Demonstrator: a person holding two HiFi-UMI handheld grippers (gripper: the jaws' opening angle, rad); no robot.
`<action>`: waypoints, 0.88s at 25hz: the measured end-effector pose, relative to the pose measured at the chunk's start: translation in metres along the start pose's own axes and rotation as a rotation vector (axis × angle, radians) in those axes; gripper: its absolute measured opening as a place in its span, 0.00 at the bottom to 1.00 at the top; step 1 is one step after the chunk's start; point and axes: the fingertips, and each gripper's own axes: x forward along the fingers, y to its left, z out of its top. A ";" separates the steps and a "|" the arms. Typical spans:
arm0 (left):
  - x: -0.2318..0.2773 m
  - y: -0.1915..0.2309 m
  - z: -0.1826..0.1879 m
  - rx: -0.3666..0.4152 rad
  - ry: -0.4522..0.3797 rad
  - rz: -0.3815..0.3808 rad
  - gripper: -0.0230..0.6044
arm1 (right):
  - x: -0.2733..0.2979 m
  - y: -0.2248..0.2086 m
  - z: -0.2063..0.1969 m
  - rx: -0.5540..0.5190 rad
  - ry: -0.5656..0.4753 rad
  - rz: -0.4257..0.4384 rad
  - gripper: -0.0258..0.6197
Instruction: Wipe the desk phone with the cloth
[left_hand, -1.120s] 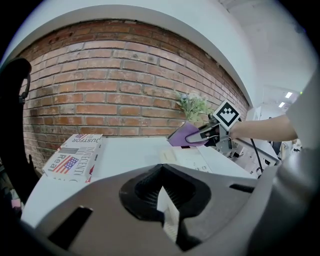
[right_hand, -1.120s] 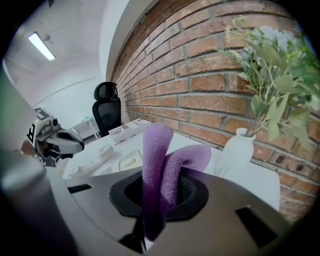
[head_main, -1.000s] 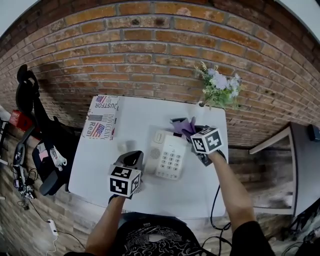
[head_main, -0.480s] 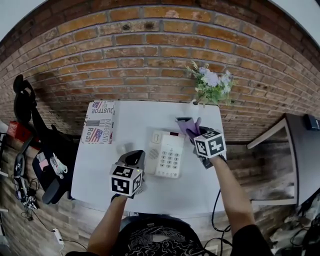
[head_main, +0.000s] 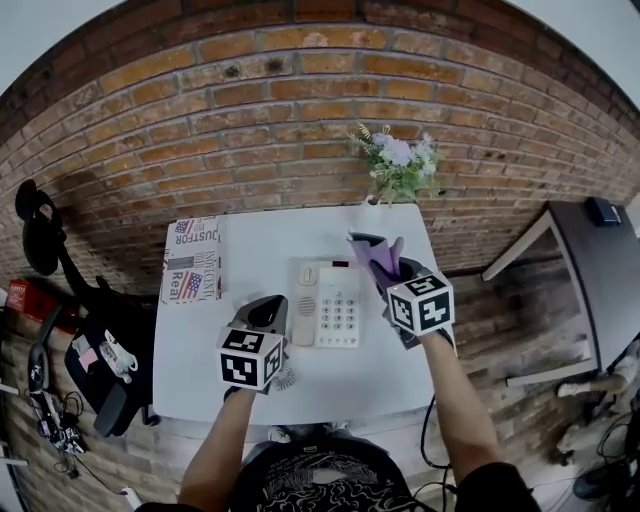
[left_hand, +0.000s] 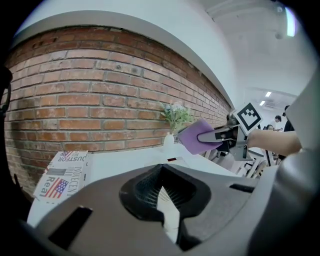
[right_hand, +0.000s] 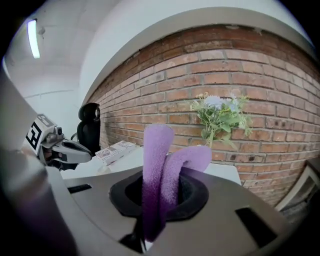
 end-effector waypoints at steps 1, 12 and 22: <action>-0.002 0.000 0.001 0.004 -0.005 -0.004 0.05 | -0.006 0.004 0.001 -0.001 -0.011 -0.012 0.11; -0.029 0.005 0.007 0.041 -0.037 -0.053 0.05 | -0.059 0.046 0.003 0.043 -0.098 -0.119 0.11; -0.054 0.021 0.004 0.047 -0.056 -0.054 0.05 | -0.086 0.071 0.002 0.045 -0.156 -0.202 0.11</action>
